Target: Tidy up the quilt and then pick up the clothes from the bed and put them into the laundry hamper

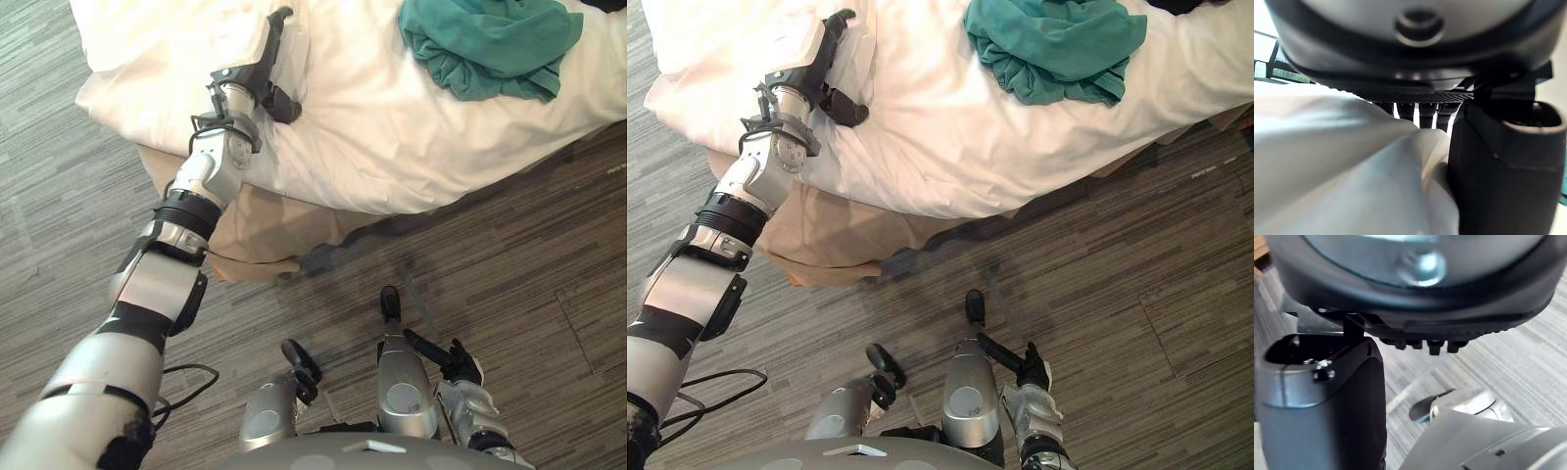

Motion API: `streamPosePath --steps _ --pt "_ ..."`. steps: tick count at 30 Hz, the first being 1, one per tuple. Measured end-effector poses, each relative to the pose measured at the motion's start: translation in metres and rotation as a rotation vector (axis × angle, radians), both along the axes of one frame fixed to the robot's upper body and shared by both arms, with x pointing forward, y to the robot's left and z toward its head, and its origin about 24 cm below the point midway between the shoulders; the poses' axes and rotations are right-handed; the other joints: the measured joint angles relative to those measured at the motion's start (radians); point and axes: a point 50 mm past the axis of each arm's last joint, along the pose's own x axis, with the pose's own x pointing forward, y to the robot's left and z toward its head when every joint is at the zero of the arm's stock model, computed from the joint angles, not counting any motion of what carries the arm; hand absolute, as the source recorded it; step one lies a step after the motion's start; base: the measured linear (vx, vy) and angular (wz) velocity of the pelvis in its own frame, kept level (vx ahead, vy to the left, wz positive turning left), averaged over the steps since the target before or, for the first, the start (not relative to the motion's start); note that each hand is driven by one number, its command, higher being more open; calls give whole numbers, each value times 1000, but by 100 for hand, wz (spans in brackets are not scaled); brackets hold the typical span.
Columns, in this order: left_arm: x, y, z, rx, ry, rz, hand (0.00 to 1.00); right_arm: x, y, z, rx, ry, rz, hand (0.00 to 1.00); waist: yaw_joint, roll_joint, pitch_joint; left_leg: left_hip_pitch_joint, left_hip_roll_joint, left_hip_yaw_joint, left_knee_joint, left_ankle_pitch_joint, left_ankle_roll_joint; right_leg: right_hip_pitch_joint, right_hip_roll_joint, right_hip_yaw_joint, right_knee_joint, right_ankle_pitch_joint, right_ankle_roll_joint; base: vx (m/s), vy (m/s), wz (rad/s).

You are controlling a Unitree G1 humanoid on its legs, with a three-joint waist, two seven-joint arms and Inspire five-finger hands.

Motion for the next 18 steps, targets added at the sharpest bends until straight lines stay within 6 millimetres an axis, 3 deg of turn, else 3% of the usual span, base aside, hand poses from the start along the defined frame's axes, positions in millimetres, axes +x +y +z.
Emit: streamPosePath --steps 7,13,18 --pt "-1 -2 -15 -51 52 -28 0 -1 -4 1 -11 7 1 100 12 0 0 2 0 -20 0 -1 1 12 -4 -24 7 0 0 -41 -32 9" --pt "-20 7 -70 -191 177 -82 0 -6 -7 -2 -9 52 6 100 16 3 -2 73 1 -42 0 -1 1 98 -13 -65 6 0 0 -16 -9 9" --pt "-58 19 -128 -457 275 -107 0 -14 -12 -4 -7 83 7 100 40 23 -21 108 -2 -69 -2 -4 -2 156 -14 -113 6 0 0 -2 -1 18"
